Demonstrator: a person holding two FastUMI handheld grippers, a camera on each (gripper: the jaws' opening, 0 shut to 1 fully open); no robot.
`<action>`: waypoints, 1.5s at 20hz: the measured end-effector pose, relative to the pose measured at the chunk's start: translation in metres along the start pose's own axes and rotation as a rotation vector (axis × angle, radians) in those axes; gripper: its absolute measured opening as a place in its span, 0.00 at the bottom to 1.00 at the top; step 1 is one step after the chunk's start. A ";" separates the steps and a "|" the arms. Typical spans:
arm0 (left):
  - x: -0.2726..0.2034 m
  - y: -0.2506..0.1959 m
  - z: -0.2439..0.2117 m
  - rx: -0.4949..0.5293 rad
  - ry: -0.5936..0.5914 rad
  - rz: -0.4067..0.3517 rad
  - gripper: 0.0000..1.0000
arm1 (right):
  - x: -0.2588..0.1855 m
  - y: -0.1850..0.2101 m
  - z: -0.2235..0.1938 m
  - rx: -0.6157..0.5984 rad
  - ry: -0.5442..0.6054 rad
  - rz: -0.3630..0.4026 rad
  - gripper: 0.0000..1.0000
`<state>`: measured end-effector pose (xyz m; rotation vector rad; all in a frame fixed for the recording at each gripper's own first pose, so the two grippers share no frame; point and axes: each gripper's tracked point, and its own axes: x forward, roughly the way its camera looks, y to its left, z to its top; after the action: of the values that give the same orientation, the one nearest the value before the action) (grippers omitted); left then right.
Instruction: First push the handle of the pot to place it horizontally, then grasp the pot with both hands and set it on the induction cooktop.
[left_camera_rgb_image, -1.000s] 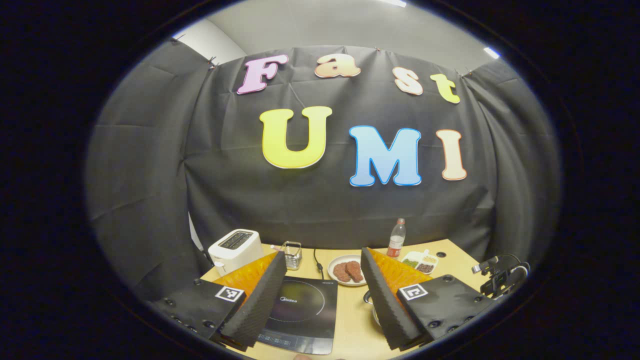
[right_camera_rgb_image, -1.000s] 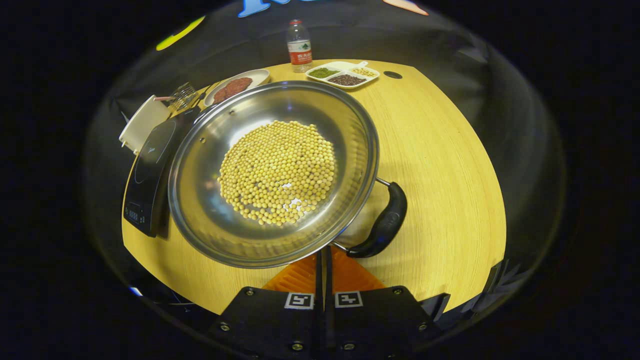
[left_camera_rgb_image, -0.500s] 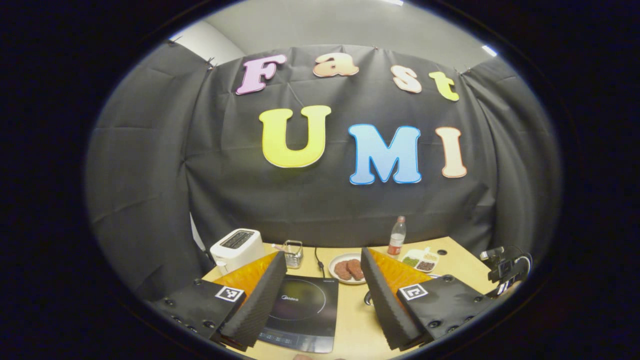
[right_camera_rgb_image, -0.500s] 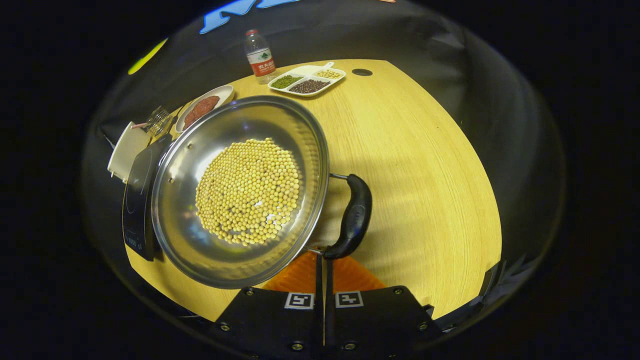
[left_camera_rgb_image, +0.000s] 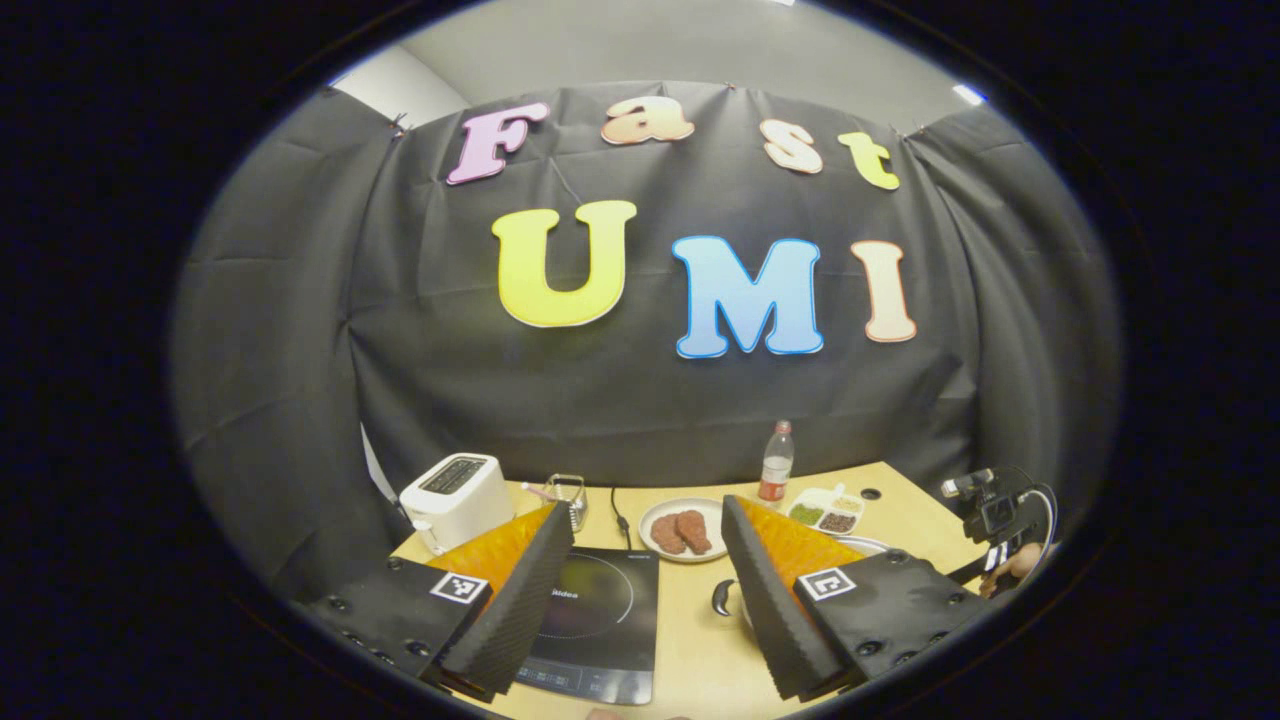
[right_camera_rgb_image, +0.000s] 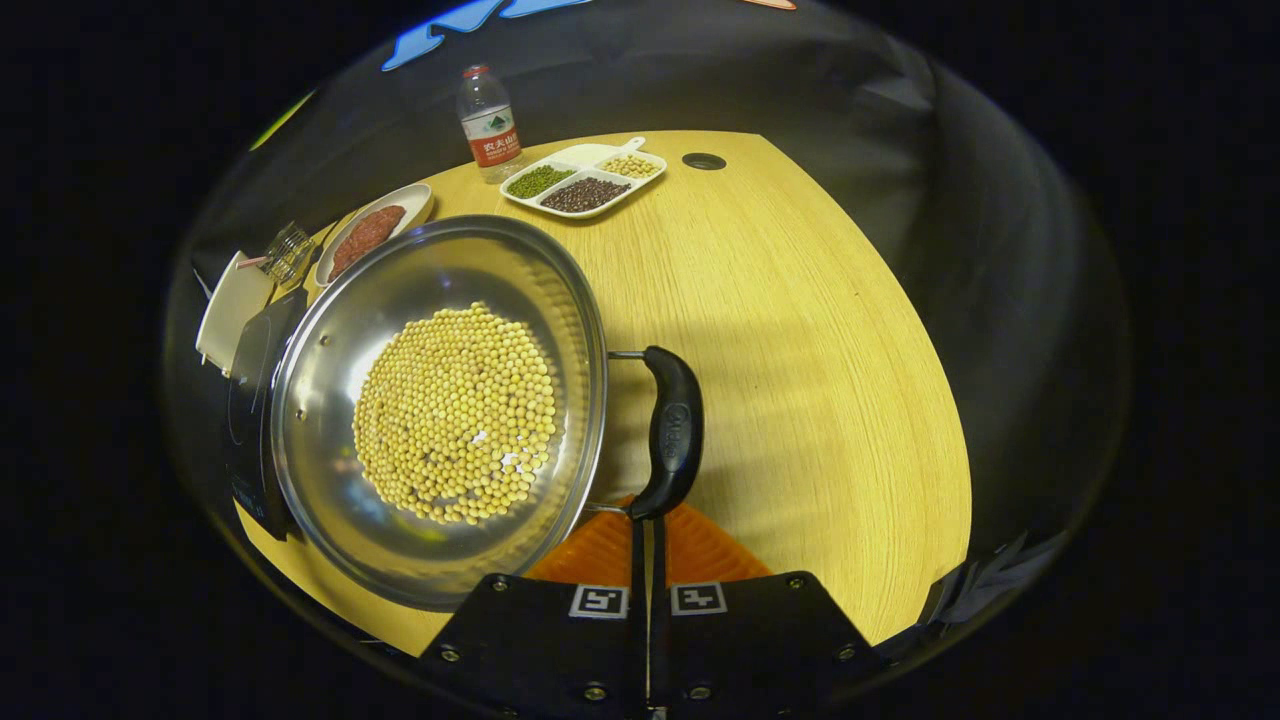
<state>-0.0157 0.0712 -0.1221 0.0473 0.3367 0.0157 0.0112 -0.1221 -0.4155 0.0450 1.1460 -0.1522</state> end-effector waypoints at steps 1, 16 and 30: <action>0.003 -0.002 0.000 0.002 0.005 -0.007 0.95 | 0.002 -0.001 0.003 -0.004 0.001 -0.004 0.01; 0.034 -0.049 -0.029 -0.015 0.071 -0.101 0.99 | -0.037 -0.015 0.037 -0.039 -0.197 -0.018 0.13; 0.120 -0.111 -0.171 -0.036 0.367 -0.200 0.99 | -0.021 -0.010 0.074 -0.050 -0.299 0.072 0.90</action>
<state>0.0419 -0.0290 -0.3281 -0.0256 0.7069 -0.1696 0.0687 -0.1381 -0.3656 0.0178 0.8482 -0.0634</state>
